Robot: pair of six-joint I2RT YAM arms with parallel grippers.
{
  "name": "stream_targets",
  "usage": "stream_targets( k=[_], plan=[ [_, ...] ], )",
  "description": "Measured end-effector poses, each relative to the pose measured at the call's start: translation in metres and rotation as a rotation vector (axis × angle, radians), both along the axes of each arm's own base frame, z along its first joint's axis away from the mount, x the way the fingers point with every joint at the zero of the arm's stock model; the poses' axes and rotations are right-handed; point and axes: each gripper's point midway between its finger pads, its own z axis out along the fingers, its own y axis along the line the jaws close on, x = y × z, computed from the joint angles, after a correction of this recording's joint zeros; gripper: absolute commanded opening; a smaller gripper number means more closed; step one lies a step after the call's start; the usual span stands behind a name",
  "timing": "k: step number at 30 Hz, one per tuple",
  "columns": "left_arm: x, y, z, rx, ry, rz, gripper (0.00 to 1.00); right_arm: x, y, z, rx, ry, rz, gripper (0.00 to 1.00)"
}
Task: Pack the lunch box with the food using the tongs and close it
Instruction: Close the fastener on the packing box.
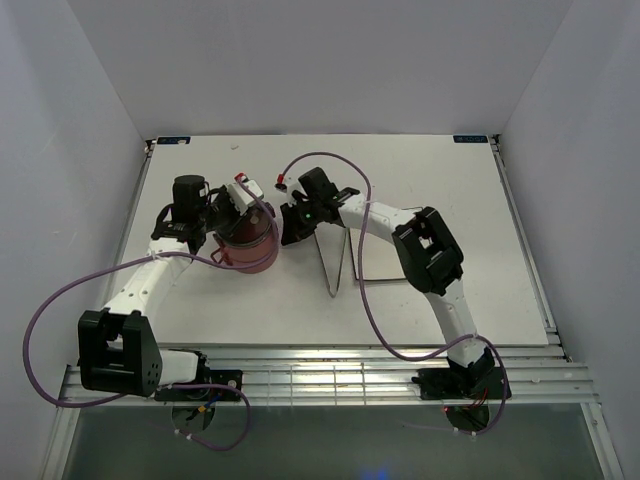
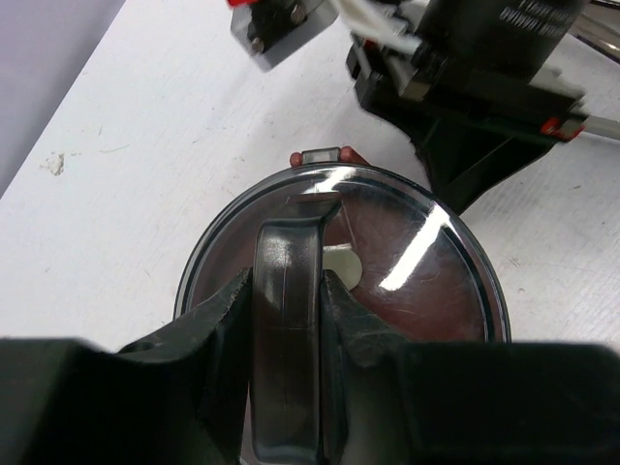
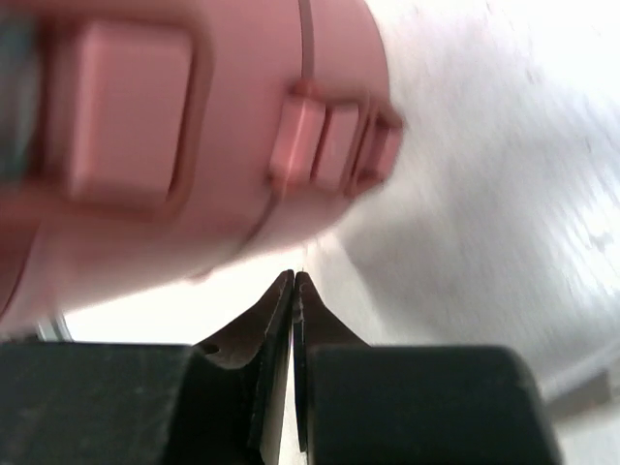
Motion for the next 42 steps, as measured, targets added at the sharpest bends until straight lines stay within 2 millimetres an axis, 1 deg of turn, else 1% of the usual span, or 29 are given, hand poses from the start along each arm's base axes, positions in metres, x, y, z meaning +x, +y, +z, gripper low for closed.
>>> stream_targets(
  k=[1,3,4,6,7,8,9,10,11,13,14,16,17,19,20,21,22,23,26,30,32,34,36,42],
  plan=[
    [0.000,0.000,0.001,0.002,-0.003,0.000,0.98,-0.001,-0.004,0.003,-0.004,-0.004,-0.006,0.08],
    [-0.001,-0.004,0.009,-0.019,-0.020,-0.004,0.98,-0.003,-0.015,0.015,-0.010,-0.027,-0.022,0.08],
    [-0.005,-0.006,0.010,-0.025,-0.014,-0.005,0.98,-0.002,-0.019,0.023,-0.007,-0.043,-0.030,0.08],
    [-0.012,-0.007,0.010,-0.032,0.004,0.000,0.98,-0.002,-0.027,0.044,0.005,-0.084,-0.039,0.14],
    [-0.015,-0.008,0.011,-0.036,0.014,0.004,0.98,-0.002,-0.030,0.056,0.016,-0.108,-0.041,0.18],
    [-0.017,-0.007,0.011,-0.038,0.022,0.014,0.98,-0.001,-0.032,0.068,0.028,-0.137,-0.041,0.25],
    [-0.019,-0.005,0.012,-0.038,0.031,0.030,0.98,0.000,-0.034,0.082,0.042,-0.168,-0.038,0.29],
    [-0.021,-0.002,0.013,-0.037,0.036,0.055,0.98,0.000,-0.036,0.095,0.054,-0.200,-0.035,0.33],
    [-0.023,0.002,0.015,-0.039,0.041,0.083,0.98,0.001,-0.039,0.106,0.065,-0.231,-0.029,0.41],
    [-0.023,0.010,0.023,-0.047,0.034,0.152,0.98,0.001,-0.042,0.128,0.089,-0.306,-0.001,0.51],
    [-0.022,0.014,0.028,-0.061,0.026,0.193,0.98,0.000,-0.042,0.135,0.099,-0.336,0.021,0.63],
    [-0.021,0.019,0.044,-0.120,0.004,0.269,0.98,-0.003,-0.041,0.150,0.132,-0.404,0.078,0.71],
    [-0.020,0.019,0.053,-0.159,-0.010,0.296,0.98,-0.004,-0.038,0.157,0.152,-0.439,0.111,0.78],
    [-0.017,0.021,0.073,-0.250,-0.043,0.363,0.98,-0.006,-0.032,0.166,0.199,-0.496,0.176,0.82],
    [-0.015,0.023,0.080,-0.298,-0.052,0.404,0.98,-0.007,-0.028,0.170,0.226,-0.519,0.208,0.88],
    [-0.014,0.024,0.087,-0.360,-0.052,0.447,0.98,-0.009,-0.024,0.174,0.255,-0.538,0.240,0.91],
    [-0.012,0.026,0.090,-0.410,-0.047,0.492,0.98,-0.010,-0.019,0.177,0.283,-0.560,0.272,0.96],
    [-0.010,0.029,0.092,-0.453,-0.035,0.532,0.98,-0.010,-0.014,0.180,0.314,-0.580,0.306,0.98],
    [-0.002,0.031,0.081,-0.536,0.038,0.601,0.94,-0.005,0.003,0.179,0.375,-0.626,0.384,0.98],
    [0.003,0.021,0.056,-0.588,0.145,0.608,0.94,0.000,0.015,0.152,0.393,-0.637,0.465,0.97],
    [0.003,0.015,0.047,-0.607,0.188,0.599,0.93,0.001,0.019,0.137,0.392,-0.640,0.501,0.98],
    [0.004,0.010,0.045,-0.629,0.216,0.584,0.92,0.002,0.021,0.123,0.393,-0.649,0.537,0.98],
    [0.004,0.008,0.045,-0.651,0.234,0.575,0.91,0.003,0.025,0.115,0.406,-0.670,0.575,0.98],
    [0.004,-0.001,0.051,-0.715,0.272,0.525,0.88,0.001,0.034,0.121,0.482,-0.707,0.651,0.97]
  ],
)
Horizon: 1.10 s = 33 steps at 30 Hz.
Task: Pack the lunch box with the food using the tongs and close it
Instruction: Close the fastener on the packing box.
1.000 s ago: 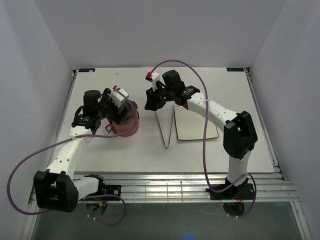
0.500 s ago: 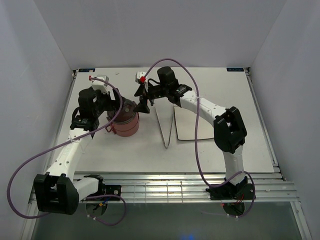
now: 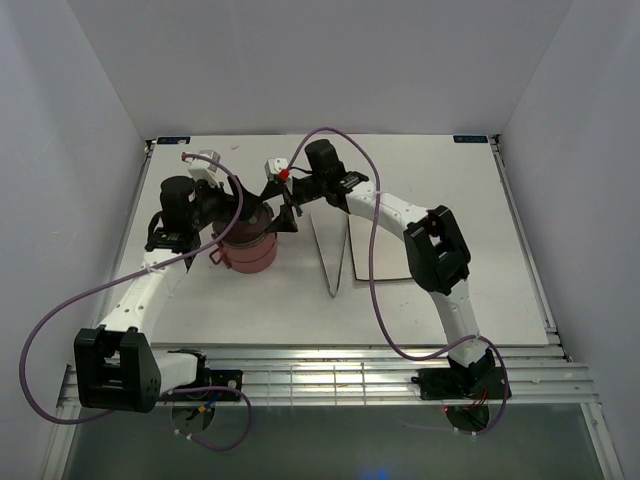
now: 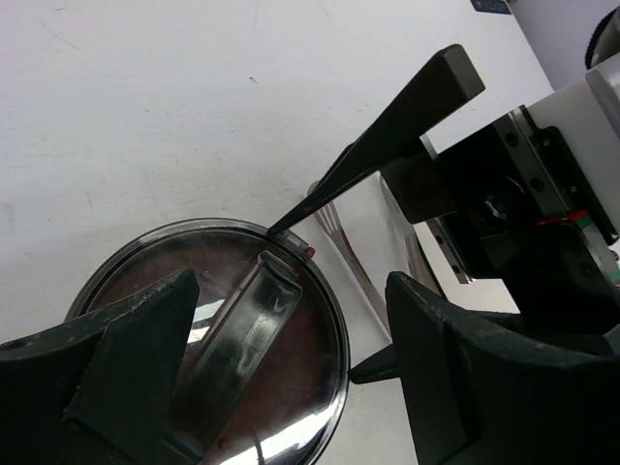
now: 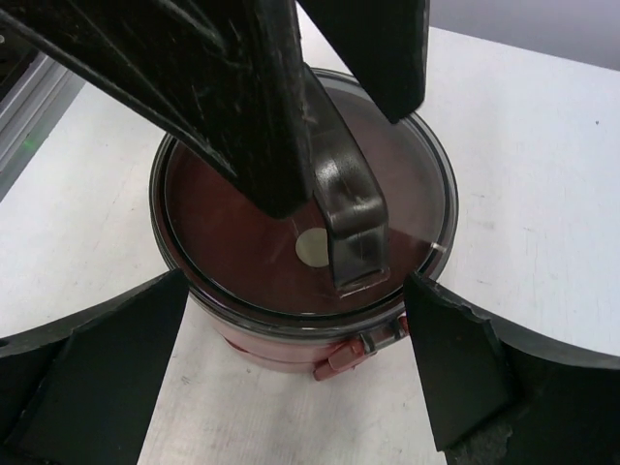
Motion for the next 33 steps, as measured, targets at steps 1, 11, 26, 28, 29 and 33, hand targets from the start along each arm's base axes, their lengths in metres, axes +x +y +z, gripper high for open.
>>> stream_targets(
  k=[1,11,26,28,29,33],
  plan=[
    [0.001,-0.002,0.000,-0.011,0.003,-0.009,0.85,0.000,0.001,0.000,0.007,-0.002,0.010,0.97],
    [0.002,-0.003,0.008,-0.065,0.003,-0.025,0.86,0.005,0.016,0.011,0.082,-0.045,0.046,0.97],
    [0.006,0.091,0.062,-0.200,0.021,0.545,0.76,0.020,0.049,0.015,0.159,-0.046,0.052,0.80],
    [0.007,0.109,0.037,-0.238,0.097,0.601,0.69,0.018,0.049,0.016,0.163,-0.045,0.058,0.76],
    [0.004,0.120,0.021,-0.265,0.137,0.639,0.65,0.017,0.049,0.017,0.164,-0.042,0.062,0.71],
    [-0.022,0.158,-0.036,-0.364,0.284,0.818,0.63,0.013,0.049,0.016,0.160,-0.023,0.076,0.58]
  ],
)
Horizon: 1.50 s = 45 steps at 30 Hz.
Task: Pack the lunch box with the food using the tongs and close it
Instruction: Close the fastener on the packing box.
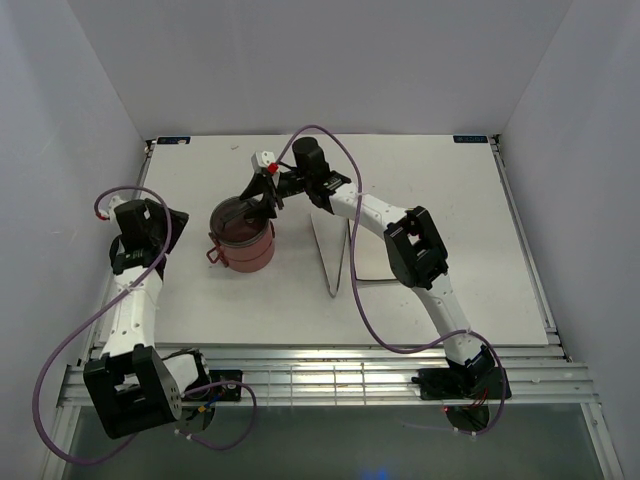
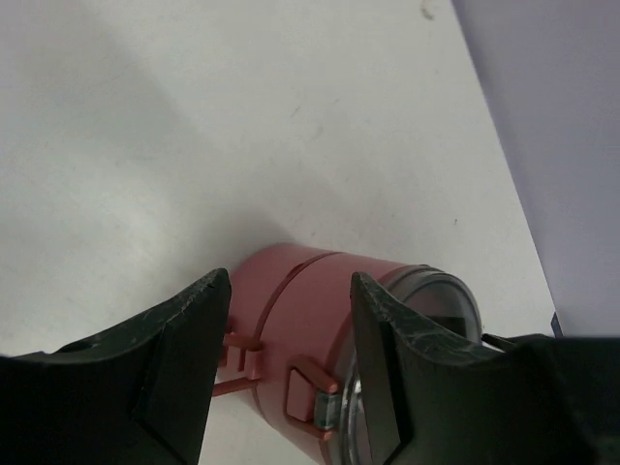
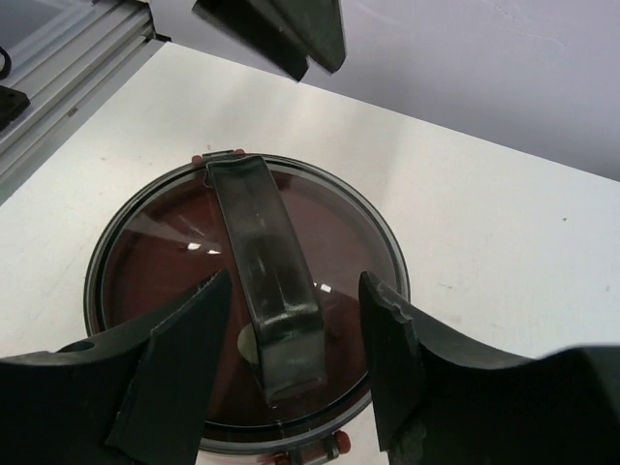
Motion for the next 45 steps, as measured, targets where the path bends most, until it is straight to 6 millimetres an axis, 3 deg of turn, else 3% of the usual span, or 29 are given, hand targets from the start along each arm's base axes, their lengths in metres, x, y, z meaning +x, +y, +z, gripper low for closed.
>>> stream_targets(
  k=[3,9,13,16,21,22,23,33,37,45],
  plan=[
    [-0.013,0.004,-0.023,-0.074,0.076,0.075,0.63,-0.001,0.000,-0.003,-0.012,0.011,0.000,0.51],
    [-0.022,0.007,-0.042,-0.160,0.143,0.181,0.63,-0.002,-0.001,-0.010,-0.058,-0.004,-0.029,0.35],
    [-0.030,0.004,-0.062,-0.195,0.168,0.202,0.56,-0.007,-0.003,-0.011,-0.106,-0.034,-0.088,0.24],
    [-0.037,0.000,-0.078,-0.206,0.190,0.196,0.44,-0.010,-0.009,-0.012,-0.157,-0.033,-0.156,0.13],
    [-0.041,0.000,-0.091,-0.194,0.165,0.199,0.27,-0.013,-0.016,-0.013,-0.207,-0.025,-0.249,0.08],
    [-0.040,0.001,-0.093,-0.193,0.160,0.201,0.18,-0.013,-0.017,-0.013,-0.212,-0.025,-0.260,0.08],
    [-0.039,0.001,-0.095,-0.193,0.157,0.198,0.00,-0.014,-0.017,-0.013,-0.218,-0.023,-0.271,0.08],
    [-0.014,-0.021,-0.123,-0.091,0.197,0.023,0.00,-0.016,-0.012,-0.014,-0.225,0.024,-0.356,0.08],
    [-0.008,-0.037,-0.124,-0.075,0.162,-0.025,0.00,-0.016,-0.011,-0.013,-0.224,0.042,-0.368,0.08],
    [-0.003,-0.037,-0.125,-0.091,0.129,-0.011,0.00,-0.015,-0.011,-0.013,-0.216,0.047,-0.372,0.08]
  ],
)
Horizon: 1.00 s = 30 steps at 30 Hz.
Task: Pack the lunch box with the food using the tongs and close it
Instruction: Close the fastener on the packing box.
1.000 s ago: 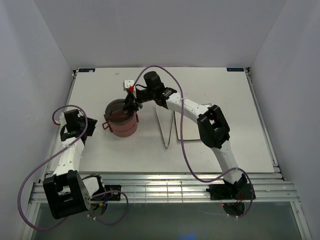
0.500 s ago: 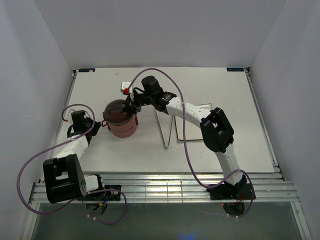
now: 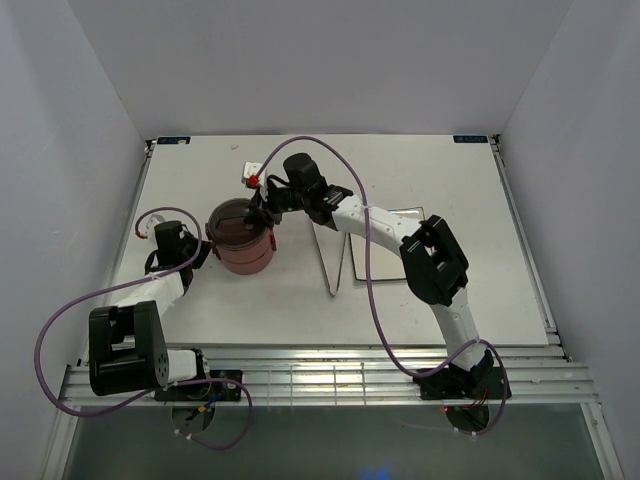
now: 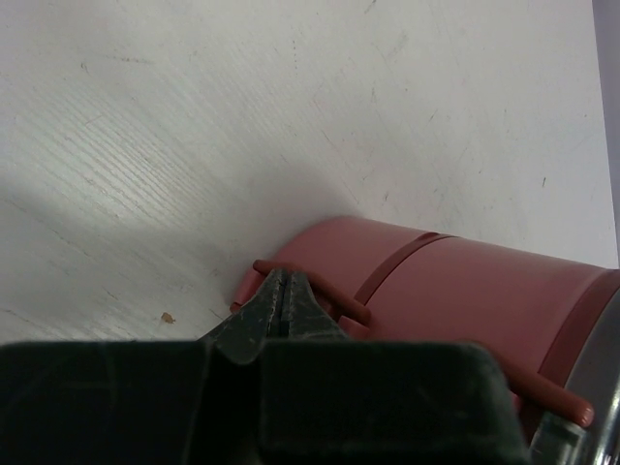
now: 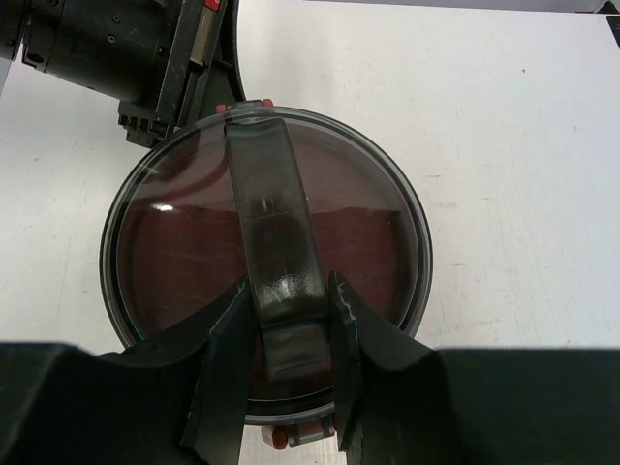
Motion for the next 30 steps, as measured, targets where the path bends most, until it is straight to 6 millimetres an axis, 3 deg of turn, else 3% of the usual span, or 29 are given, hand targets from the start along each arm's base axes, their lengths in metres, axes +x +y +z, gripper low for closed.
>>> stream_targets(
  k=[13,16,19,26,30],
  plan=[
    [-0.005,0.042,-0.007,0.214,0.082,-0.029,0.00,0.001,0.000,0.000,-0.001,0.019,-0.016,0.08],
    [-0.002,0.034,-0.006,0.200,0.064,-0.080,0.00,0.001,0.000,0.000,-0.001,0.020,-0.016,0.08],
    [0.007,0.013,-0.006,0.120,0.006,-0.164,0.00,0.001,0.000,0.001,-0.001,0.023,-0.017,0.08],
    [0.002,-0.026,-0.036,-0.028,0.020,-0.240,0.00,0.012,-0.007,0.001,-0.013,0.049,-0.028,0.08],
    [0.002,-0.026,-0.028,-0.056,-0.015,-0.219,0.00,0.015,-0.009,0.002,-0.006,0.061,-0.028,0.08]
  ],
)
